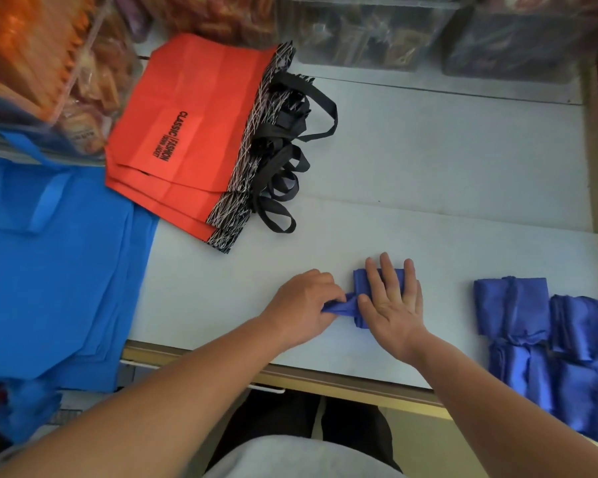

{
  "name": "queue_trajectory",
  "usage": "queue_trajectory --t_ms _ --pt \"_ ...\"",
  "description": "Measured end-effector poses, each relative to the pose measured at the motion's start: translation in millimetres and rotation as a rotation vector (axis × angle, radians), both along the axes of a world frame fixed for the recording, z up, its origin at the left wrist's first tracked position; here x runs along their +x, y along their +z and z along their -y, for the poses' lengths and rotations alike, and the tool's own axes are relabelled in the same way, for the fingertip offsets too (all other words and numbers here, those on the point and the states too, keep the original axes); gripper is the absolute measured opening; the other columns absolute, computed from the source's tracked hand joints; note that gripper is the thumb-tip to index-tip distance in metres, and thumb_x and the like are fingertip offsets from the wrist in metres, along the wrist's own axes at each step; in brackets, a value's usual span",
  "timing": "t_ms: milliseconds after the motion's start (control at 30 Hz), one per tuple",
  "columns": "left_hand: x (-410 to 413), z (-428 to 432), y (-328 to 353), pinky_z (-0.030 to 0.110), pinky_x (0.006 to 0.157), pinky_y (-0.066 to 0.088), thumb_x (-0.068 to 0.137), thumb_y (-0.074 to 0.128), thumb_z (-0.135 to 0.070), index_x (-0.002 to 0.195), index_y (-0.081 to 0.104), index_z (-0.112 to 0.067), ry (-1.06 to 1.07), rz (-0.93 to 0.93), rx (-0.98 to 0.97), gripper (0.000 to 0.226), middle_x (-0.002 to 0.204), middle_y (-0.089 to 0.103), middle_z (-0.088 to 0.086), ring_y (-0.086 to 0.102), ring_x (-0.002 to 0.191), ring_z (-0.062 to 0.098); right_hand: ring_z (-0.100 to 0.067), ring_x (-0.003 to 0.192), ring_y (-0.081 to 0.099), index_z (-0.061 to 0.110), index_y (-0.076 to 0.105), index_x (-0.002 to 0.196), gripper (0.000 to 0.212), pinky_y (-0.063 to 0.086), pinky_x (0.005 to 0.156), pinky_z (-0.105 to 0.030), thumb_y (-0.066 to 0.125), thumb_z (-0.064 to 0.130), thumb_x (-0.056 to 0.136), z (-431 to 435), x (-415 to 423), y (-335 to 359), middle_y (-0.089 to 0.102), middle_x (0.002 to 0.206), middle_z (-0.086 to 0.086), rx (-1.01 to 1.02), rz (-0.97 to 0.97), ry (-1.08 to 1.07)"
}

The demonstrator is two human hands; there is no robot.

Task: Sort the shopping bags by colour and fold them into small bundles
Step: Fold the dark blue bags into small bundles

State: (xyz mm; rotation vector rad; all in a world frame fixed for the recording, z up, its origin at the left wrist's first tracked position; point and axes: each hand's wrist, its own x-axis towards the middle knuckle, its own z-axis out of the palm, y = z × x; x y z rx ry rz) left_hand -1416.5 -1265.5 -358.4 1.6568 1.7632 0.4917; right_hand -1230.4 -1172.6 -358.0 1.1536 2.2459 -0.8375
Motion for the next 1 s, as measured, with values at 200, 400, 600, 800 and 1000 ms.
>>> queue_trajectory --t_ms 200,400,600,800,1000 --pt "-35 12 41 0.032 0.087 0.052 0.088 0.08 -0.023 0.093 0.072 -0.021 0.114 0.41 -0.252 0.01 0.097 0.069 -0.003 0.065 0.093 0.012 -0.026 0.134 -0.056 0.043 -0.048 0.135 0.06 -0.024 0.118 -0.047 -0.016 0.065 0.089 2 1 -9 -0.052 0.146 0.016 0.043 0.026 0.018" --pt "-48 19 77 0.034 0.095 0.053 0.09 0.067 0.005 0.092 0.066 -0.004 0.505 0.78 -0.319 0.009 0.09 0.075 0.019 0.074 0.095 0.022 -0.016 0.144 -0.043 0.039 -0.022 0.157 0.085 -0.016 0.124 -0.051 -0.016 0.08 0.084 5 -1 -16 -0.029 0.165 0.014 0.072 -0.04 -0.077" --pt "-42 28 55 0.051 0.099 0.056 0.09 0.073 -0.016 0.078 0.063 -0.013 0.772 0.793 -0.45 0.016 0.057 0.061 0.003 0.067 0.067 0.021 -0.017 0.143 -0.045 0.037 -0.005 0.161 0.101 -0.015 0.123 -0.047 0.013 0.093 0.078 12 -10 8 -0.022 0.167 0.014 0.107 -0.02 -0.1" --pt "-34 29 37 0.046 0.083 0.063 0.088 0.079 -0.035 0.076 0.058 -0.011 0.87 0.705 -0.447 0.034 0.057 0.058 0.009 0.059 0.055 0.018 -0.031 0.152 -0.024 0.03 0.019 0.157 0.079 -0.006 0.124 -0.056 0.002 0.073 0.093 32 -33 -4 -0.002 0.169 0.004 0.327 0.017 -0.208" --pt "-22 25 19 0.048 0.067 0.064 0.089 0.077 -0.034 0.077 0.056 -0.008 1.131 0.626 -0.412 0.035 0.066 0.06 0.007 0.065 0.051 0.02 -0.032 0.153 -0.019 0.035 0.025 0.153 0.061 -0.003 0.123 -0.057 0.018 0.066 0.101 30 -38 -18 0.006 0.168 0.003 0.418 0.02 -0.165"
